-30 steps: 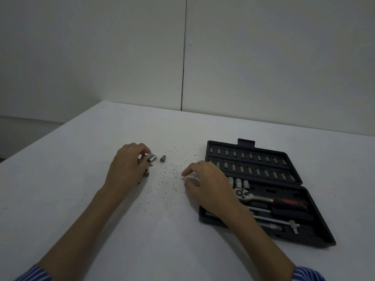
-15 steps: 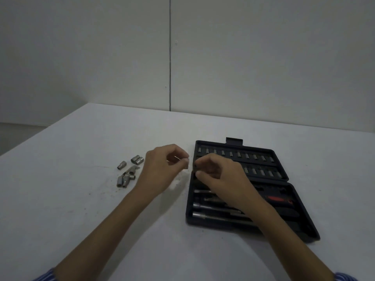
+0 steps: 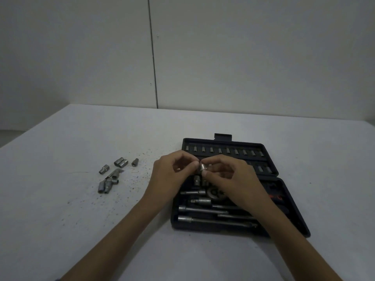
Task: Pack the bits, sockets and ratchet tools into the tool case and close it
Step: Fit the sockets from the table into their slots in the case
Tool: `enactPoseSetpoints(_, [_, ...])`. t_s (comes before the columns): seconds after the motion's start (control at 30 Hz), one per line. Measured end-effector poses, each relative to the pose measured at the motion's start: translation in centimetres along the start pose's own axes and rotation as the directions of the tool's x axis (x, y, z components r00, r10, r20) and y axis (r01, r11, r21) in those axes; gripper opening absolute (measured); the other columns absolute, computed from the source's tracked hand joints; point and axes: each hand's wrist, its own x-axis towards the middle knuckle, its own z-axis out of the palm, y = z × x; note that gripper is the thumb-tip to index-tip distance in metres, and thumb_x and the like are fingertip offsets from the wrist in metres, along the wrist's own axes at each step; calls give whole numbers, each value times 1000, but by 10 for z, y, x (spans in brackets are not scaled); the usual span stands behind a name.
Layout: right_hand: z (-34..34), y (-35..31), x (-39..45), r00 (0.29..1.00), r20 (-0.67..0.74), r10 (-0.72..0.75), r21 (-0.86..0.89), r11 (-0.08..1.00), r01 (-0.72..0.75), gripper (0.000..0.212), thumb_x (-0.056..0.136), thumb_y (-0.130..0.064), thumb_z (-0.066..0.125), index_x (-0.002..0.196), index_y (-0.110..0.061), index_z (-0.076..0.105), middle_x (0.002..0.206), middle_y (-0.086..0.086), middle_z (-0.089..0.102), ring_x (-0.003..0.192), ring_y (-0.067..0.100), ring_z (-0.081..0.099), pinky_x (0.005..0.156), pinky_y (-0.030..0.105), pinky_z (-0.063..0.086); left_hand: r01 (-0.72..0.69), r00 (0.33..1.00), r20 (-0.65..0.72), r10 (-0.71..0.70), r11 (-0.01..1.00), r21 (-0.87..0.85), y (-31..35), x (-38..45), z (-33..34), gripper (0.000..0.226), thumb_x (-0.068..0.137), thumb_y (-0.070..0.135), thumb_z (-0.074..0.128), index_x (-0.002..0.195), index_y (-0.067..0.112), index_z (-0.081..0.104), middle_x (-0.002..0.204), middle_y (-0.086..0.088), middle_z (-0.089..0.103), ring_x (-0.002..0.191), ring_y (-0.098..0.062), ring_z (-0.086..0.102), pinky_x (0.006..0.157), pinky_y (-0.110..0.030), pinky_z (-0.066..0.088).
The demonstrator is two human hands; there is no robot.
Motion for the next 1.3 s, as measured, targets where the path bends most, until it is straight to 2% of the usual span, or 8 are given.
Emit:
enactPoseSetpoints(0.13, [-14, 0, -1, 998, -36, 59, 0, 998, -60, 14, 78, -22, 75, 89, -29, 70, 78, -7, 71, 73, 2, 67, 60, 7, 47, -56, 996, -60, 62, 993, 105, -6, -4, -1, 7, 85, 12, 65, 88, 17, 70, 88, 10, 69, 87, -4, 63, 81, -27, 54])
enactPoseSetpoints(0.23, [-26, 1, 0, 992, -78, 103, -13, 994, -104, 11, 76, -22, 76, 84, -28, 71, 75, -5, 72, 70, 3, 67, 62, 6, 47, -71, 992, -88, 88, 981, 180, -12, -5, -1, 10, 87, 12, 62, 90, 18, 69, 97, 14, 66, 95, 1, 59, 86, -16, 45])
enactPoseSetpoints(0.37, [-39, 9, -1, 983, -84, 163, -91, 981, -170, 6, 77, -26, 76, 81, -27, 71, 70, -3, 72, 67, 7, 68, 74, 23, 55, -119, 990, -33, 135, 946, 300, -21, -5, 0, 12, 87, 11, 61, 96, 17, 67, 104, 13, 61, 102, 7, 52, 86, -1, 35])
enactPoseSetpoints(0.47, [-42, 11, -1, 976, -105, 192, -144, 968, -206, 8, 74, -29, 78, 79, -29, 72, 68, -3, 71, 68, 7, 68, 75, 27, 57, -123, 992, -2, 130, 941, 314, -23, -7, 1, 14, 88, 13, 60, 100, 17, 66, 105, 12, 61, 100, 5, 53, 85, -4, 38])
enactPoseSetpoints(0.6, [-42, 11, -2, 970, -107, 219, -227, 944, -238, 13, 71, -35, 80, 76, -29, 70, 70, -4, 71, 66, 7, 67, 65, 20, 53, -132, 991, 17, 133, 936, 327, -23, -7, 2, 13, 89, 15, 59, 101, 17, 66, 105, 10, 61, 97, 4, 54, 84, -8, 40])
enactPoseSetpoints(0.87, [-45, 12, -2, 976, -35, 214, -352, 912, -212, 4, 76, -38, 75, 75, -36, 72, 72, -10, 71, 71, 1, 64, 67, 20, 51, -134, 991, 26, 133, 931, 340, -24, -7, 2, 13, 90, 15, 58, 101, 16, 66, 104, 11, 61, 97, 5, 52, 84, -7, 38])
enactPoseSetpoints(1.07, [-46, 14, -2, 981, -46, 191, -338, 921, -195, 4, 85, -28, 68, 83, -30, 66, 66, -8, 71, 58, -7, 61, 53, 5, 41, -141, 990, 28, 140, 929, 343, -24, -7, 2, 13, 90, 14, 58, 100, 16, 66, 103, 11, 61, 97, 5, 53, 84, -7, 38])
enactPoseSetpoints(1.3, [-49, 12, -3, 982, -49, 183, -397, 899, -187, 6, 82, -27, 71, 77, -28, 68, 66, -10, 68, 60, -7, 61, 53, 1, 40, -148, 989, 32, 146, 926, 347, -25, -7, 2, 14, 90, 14, 58, 101, 16, 66, 104, 11, 61, 98, 6, 52, 85, -7, 38])
